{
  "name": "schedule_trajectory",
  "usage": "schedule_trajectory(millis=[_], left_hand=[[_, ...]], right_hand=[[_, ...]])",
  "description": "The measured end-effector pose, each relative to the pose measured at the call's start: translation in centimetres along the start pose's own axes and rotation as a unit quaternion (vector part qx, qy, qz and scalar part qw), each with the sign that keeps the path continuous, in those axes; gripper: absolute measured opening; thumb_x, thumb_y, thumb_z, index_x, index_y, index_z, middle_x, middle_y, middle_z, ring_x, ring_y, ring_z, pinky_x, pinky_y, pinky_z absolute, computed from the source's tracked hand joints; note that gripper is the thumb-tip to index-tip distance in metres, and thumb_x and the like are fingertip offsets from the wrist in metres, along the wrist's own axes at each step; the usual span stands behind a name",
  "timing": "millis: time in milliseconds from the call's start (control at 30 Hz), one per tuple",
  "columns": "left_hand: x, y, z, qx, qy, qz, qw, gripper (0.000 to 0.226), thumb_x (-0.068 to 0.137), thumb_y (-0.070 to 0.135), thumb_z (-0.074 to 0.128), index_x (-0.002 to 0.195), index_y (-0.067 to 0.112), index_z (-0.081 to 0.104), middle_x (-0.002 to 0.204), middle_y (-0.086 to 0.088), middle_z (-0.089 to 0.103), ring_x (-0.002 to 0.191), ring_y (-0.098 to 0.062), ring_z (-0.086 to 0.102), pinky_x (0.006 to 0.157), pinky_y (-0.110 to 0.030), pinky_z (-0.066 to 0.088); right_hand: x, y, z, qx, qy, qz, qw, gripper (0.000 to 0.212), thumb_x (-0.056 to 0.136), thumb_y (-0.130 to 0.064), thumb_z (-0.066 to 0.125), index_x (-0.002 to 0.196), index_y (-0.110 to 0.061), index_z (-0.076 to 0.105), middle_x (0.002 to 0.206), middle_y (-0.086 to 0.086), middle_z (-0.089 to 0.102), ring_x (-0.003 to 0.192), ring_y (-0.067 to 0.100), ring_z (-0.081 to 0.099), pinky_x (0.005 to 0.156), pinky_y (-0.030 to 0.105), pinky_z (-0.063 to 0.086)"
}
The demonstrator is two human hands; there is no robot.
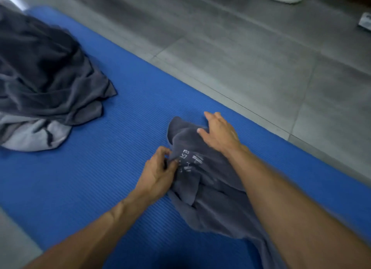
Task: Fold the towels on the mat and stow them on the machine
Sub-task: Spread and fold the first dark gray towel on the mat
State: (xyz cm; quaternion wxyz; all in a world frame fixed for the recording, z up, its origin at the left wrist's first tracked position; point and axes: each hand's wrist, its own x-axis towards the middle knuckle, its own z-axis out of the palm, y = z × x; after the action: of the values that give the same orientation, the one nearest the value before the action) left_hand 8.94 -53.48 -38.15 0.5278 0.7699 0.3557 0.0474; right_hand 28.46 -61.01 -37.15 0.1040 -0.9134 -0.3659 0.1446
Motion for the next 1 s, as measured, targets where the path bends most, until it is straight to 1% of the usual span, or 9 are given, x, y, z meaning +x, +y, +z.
schedule_trajectory(millis=[100,200,300,400,467,533,700,833,1000], left_hand=[[-0.2,0.5,-1.5,-0.154,0.004,-0.040,0.987,0.020,0.089,0.009,0.066,0.096,0.011,0.047,0.071,-0.011,0.065,0.056,-0.013,0.058,0.049,-0.023,0.048],[-0.7,-0.6,-4.9,-0.134,-0.001,-0.083,0.988,0.052,0.074,0.002,0.080,0.111,0.013,0.045,0.069,-0.014,0.061,0.054,-0.008,0.058,0.050,-0.028,0.051],[0.0,-2.2,-8.8,-0.012,-0.013,-0.101,0.995,0.066,0.074,0.002,0.079,0.127,0.018,0.043,0.070,-0.003,0.054,0.057,-0.006,0.053,0.056,-0.023,0.047],[2.1,-4.0,-11.7,0.054,0.096,-0.090,0.990,0.054,0.076,0.001,0.072,0.125,0.012,0.053,0.067,0.002,0.053,0.063,-0.015,0.051,0.062,-0.028,0.040],[2.4,-5.1,-12.1,0.077,0.120,-0.129,0.981,0.045,0.078,0.010,0.072,0.120,0.012,0.056,0.075,0.002,0.057,0.077,-0.020,0.055,0.069,-0.026,0.039],[1.5,-6.4,-11.2,0.136,0.107,-0.168,0.970,0.036,0.079,0.030,0.072,0.108,0.015,0.058,0.092,-0.004,0.061,0.091,-0.026,0.058,0.073,-0.028,0.041],[-2.6,-8.2,-10.1,0.225,0.132,-0.206,0.943,0.025,0.084,0.041,0.057,0.093,0.019,0.054,0.100,-0.006,0.059,0.094,-0.029,0.059,0.070,-0.037,0.048],[-3.5,-9.4,-11.5,0.052,0.170,-0.198,0.964,0.009,0.096,0.020,0.047,0.088,0.015,0.049,0.084,-0.007,0.062,0.085,-0.031,0.059,0.066,-0.034,0.041],[-1.5,-9.8,-16.6,-0.111,0.175,-0.204,0.957,0.011,0.093,0.025,0.062,0.091,0.017,0.055,0.070,0.000,0.059,0.064,-0.016,0.054,0.054,-0.026,0.040]], right_hand=[[2.4,-2.6,1.6,-0.013,-0.078,-0.037,0.996,0.065,0.093,-0.041,0.059,0.148,-0.020,0.030,0.140,0.010,0.042,0.124,0.033,0.049,0.097,0.043,0.042],[3.2,-3.1,3.3,0.001,-0.100,-0.017,0.995,0.034,0.087,-0.036,0.067,0.114,-0.019,0.055,0.115,0.005,0.059,0.107,0.030,0.058,0.082,0.036,0.045],[3.7,-3.6,3.3,0.118,-0.034,0.036,0.992,0.024,0.084,-0.037,0.069,0.082,-0.017,0.055,0.082,0.001,0.062,0.086,0.027,0.059,0.070,0.034,0.042],[5.5,-4.8,1.7,0.212,0.060,0.100,0.970,0.028,0.085,-0.031,0.069,0.070,-0.019,0.048,0.072,-0.003,0.056,0.081,0.026,0.058,0.069,0.034,0.043],[6.5,-5.7,0.9,0.231,0.055,0.134,0.962,0.013,0.082,-0.024,0.068,0.081,-0.020,0.057,0.085,0.002,0.063,0.091,0.029,0.064,0.076,0.038,0.051],[6.4,-6.3,1.1,0.137,0.014,0.130,0.982,0.041,0.082,-0.018,0.066,0.122,-0.016,0.054,0.122,0.010,0.056,0.110,0.033,0.058,0.091,0.042,0.047],[4.6,-10.3,3.7,-0.024,-0.022,-0.178,0.983,0.055,0.090,-0.024,0.057,0.142,-0.025,0.042,0.144,0.000,0.036,0.114,0.032,0.055,0.092,0.043,0.046],[5.4,-14.0,5.9,-0.092,-0.121,-0.246,0.957,0.039,0.093,-0.035,0.057,0.130,-0.025,0.055,0.140,0.000,0.040,0.112,0.030,0.057,0.092,0.044,0.048],[7.2,-16.7,7.4,0.080,-0.042,-0.177,0.980,0.011,0.088,-0.022,0.065,0.085,-0.011,0.066,0.094,0.008,0.060,0.090,0.026,0.060,0.082,0.039,0.048]])
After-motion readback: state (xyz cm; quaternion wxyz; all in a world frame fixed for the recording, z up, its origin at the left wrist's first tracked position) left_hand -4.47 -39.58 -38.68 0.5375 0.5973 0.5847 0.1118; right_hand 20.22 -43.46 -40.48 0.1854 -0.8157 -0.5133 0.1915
